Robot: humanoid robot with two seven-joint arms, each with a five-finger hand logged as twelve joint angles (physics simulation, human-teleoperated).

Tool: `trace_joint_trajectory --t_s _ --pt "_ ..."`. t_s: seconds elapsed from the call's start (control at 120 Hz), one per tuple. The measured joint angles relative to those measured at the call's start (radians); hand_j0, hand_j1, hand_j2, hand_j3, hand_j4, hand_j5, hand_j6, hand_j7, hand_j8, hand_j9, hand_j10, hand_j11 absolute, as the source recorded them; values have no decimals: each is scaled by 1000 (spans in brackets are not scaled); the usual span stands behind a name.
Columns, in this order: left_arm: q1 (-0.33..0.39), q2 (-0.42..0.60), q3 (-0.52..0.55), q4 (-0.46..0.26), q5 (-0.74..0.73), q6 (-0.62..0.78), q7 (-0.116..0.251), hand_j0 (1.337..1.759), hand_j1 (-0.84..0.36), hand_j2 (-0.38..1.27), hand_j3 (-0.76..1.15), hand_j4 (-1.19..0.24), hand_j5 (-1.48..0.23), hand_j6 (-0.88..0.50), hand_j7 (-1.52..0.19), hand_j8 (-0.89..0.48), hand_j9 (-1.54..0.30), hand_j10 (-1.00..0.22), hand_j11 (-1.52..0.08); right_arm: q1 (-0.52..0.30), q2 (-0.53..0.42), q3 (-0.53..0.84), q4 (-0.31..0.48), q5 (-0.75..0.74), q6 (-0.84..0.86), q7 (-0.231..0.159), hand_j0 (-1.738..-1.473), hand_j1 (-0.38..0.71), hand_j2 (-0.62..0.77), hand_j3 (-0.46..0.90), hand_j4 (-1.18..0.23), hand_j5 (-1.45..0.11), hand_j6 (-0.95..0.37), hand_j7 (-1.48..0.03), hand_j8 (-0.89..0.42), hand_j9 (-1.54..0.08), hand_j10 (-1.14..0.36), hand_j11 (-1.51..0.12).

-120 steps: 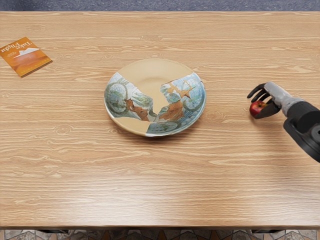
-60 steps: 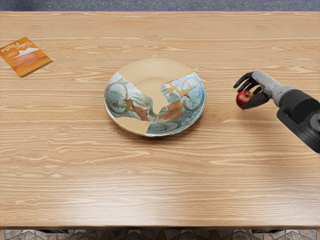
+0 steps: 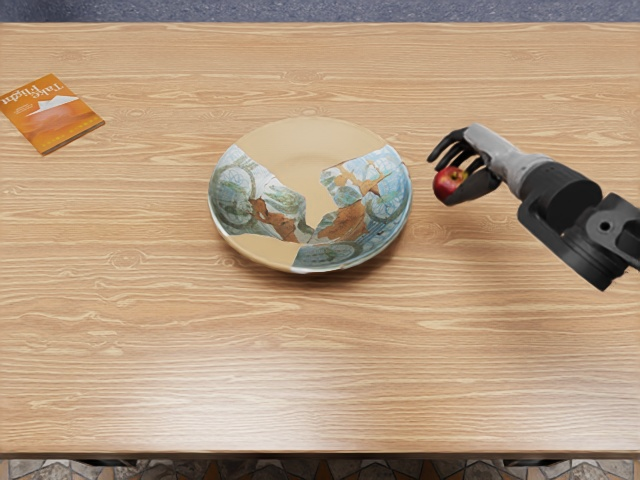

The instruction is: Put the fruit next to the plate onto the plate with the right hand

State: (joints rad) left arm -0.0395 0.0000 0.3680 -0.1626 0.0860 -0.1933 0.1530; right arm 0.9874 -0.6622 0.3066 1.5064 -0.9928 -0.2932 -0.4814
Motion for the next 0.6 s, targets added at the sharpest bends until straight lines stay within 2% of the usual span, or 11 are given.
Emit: trace_joint_trajectory --t_s 0.308,0.6 --pt "0 0 0 0 0 0 0 1658 69 47 0 -233 -303 -233 -304 -233 -304 -233 -304 39 79 0 -37 0 0 -13 -1658 259 169 0 -569 -762 -576 -750 -429 -752 -563 -753" --pt "0 0 0 0 0 0 0 1658 69 47 0 -233 -304 -233 -304 -233 -304 -233 -304 90 152 -1 -58 0 4 -54 -1658 263 168 0 -571 -762 -577 -752 -426 -753 -558 -755"
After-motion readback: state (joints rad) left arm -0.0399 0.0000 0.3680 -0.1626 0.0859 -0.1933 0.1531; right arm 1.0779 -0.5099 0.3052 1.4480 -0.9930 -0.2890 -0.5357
